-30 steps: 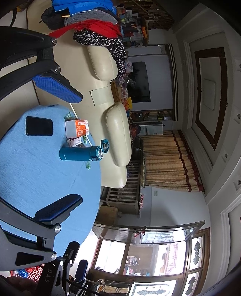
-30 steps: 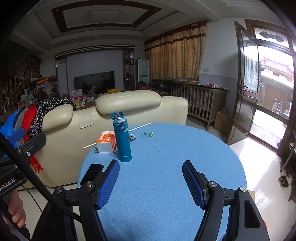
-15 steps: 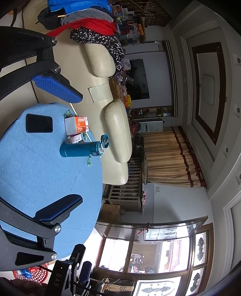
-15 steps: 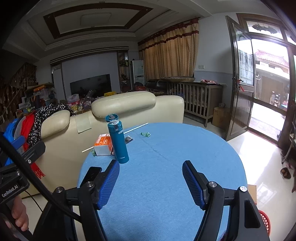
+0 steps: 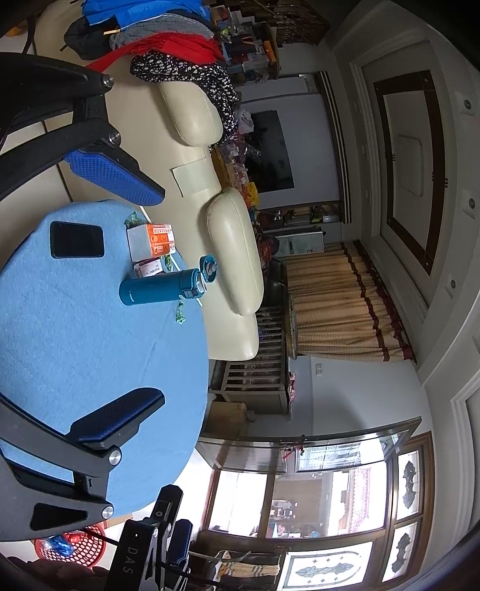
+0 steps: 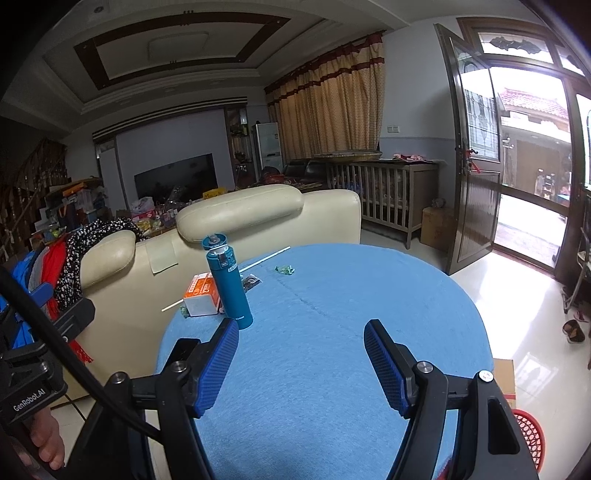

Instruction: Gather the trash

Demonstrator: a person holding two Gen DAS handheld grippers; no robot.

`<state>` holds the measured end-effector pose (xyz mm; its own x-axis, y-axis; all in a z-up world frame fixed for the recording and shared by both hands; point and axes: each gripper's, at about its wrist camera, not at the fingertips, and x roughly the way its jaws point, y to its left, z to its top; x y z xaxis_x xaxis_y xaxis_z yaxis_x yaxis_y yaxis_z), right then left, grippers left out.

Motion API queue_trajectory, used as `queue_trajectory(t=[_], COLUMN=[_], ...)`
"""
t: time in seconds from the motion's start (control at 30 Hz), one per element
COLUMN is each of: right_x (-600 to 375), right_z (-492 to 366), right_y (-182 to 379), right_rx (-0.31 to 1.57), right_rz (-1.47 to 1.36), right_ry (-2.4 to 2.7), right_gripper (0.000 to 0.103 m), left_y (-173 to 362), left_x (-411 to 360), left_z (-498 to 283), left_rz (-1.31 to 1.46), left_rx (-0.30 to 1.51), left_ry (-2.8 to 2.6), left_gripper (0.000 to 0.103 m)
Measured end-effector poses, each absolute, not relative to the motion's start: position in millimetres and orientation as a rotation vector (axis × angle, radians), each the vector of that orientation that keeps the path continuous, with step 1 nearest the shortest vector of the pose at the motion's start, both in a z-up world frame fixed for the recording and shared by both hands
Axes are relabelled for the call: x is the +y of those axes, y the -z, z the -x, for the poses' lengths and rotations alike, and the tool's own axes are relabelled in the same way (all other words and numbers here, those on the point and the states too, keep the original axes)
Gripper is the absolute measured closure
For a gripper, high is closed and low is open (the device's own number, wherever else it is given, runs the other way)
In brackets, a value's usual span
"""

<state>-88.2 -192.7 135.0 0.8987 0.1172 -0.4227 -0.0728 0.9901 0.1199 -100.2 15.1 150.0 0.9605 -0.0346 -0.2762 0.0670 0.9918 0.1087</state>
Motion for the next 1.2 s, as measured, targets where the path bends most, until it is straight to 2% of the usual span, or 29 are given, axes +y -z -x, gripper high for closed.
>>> queue_trajectory(t=[1.2], right_x=[-226.9], right_z=[93.9], right_y=[-127.3], right_rx=[0.456], right_rz=[-0.182], right_ry=[-0.073], right_gripper=[0.029], left_y=[-143.5], left_x=[-23.2], left_z=[98.7], left_rz=[-0.179], left_rx=[0.324], left_ry=[0.098], left_gripper=[0.004])
